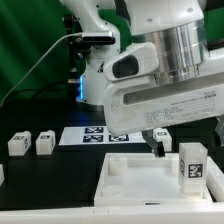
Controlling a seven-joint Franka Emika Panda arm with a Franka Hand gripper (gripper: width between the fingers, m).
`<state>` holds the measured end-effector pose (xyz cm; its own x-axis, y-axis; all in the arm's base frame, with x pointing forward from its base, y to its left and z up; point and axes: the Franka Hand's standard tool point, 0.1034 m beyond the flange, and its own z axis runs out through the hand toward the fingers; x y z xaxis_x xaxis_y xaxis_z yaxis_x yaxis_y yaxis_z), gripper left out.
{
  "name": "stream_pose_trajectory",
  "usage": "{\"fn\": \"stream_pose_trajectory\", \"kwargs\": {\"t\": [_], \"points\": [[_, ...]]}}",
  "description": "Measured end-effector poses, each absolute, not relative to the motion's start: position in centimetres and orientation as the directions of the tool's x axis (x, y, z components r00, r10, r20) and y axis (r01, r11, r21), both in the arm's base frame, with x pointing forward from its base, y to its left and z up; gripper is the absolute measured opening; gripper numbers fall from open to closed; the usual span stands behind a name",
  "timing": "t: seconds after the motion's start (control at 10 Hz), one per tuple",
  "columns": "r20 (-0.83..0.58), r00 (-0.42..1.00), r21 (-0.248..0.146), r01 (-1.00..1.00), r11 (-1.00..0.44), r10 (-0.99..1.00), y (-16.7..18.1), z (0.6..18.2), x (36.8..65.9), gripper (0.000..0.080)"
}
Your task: Assemble one leg
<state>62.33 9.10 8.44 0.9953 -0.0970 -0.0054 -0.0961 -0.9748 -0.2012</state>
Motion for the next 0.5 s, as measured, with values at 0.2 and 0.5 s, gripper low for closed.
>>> {"fn": "stream_pose_trajectory", "kwargs": {"t": [0.2,0.5], "points": [[0.007,0.995,-0.200,-0.092,-0.975,-0.095,9.6,7.2,62.1,0.0649],[-0.002,0.997,-0.200,-0.079,-0.977,-0.081,11.0,6.6,61.7,0.0649]]}}
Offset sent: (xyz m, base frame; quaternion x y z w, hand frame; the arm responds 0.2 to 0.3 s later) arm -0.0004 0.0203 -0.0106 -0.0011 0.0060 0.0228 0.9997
